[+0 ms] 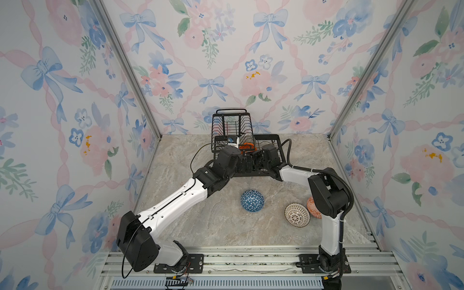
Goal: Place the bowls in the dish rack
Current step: 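Open the right gripper and release the blue floral bowl in the rack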
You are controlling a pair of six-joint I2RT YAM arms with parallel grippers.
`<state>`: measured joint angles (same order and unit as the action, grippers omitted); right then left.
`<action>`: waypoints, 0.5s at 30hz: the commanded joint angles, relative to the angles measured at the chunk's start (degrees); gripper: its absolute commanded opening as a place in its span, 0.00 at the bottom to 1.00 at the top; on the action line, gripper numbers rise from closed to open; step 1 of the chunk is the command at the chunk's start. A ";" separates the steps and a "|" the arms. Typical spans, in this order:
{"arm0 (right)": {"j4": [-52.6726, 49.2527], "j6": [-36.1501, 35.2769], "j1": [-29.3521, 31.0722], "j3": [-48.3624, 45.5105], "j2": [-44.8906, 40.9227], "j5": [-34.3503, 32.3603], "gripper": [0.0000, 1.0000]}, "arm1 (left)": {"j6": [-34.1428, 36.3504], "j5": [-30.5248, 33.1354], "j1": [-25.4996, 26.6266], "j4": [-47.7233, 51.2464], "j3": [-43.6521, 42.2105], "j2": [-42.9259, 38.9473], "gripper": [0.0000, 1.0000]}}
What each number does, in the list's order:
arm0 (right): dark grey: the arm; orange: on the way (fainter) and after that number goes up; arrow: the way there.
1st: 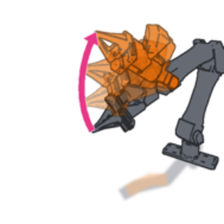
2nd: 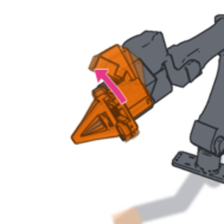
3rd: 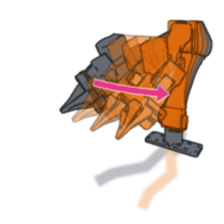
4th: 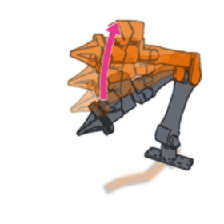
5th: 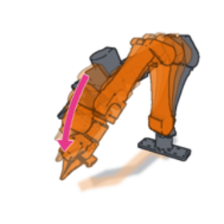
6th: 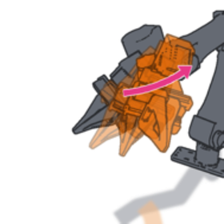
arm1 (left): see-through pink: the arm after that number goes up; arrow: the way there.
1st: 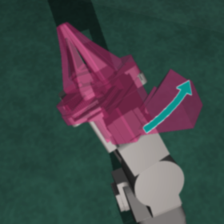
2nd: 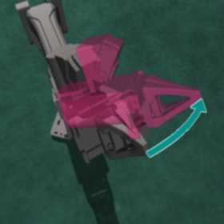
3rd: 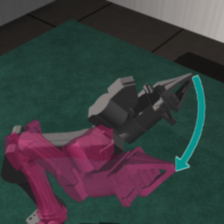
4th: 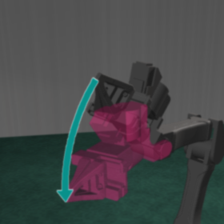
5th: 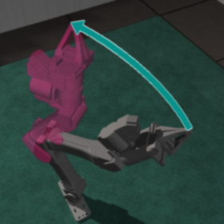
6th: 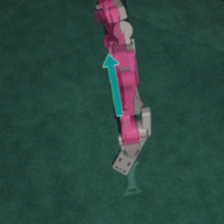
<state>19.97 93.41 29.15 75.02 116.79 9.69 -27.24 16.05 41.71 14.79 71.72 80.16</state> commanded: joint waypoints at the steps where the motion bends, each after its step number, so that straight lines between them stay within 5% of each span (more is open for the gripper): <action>1: -5.54 -0.66 -1.57 -2.16 -1.51 -1.06 0.47 | 0.70 -0.74 -0.49 0.04 2.31 1.14 0.98; 15: -5.54 -1.49 -3.37 -4.01 -4.28 -0.93 0.62 | -0.04 -1.04 -0.49 0.00 2.77 1.75 0.98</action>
<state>17.34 92.90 26.74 72.51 114.32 9.85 -27.24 15.51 41.56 14.74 73.52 81.49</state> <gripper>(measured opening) 0.609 0.979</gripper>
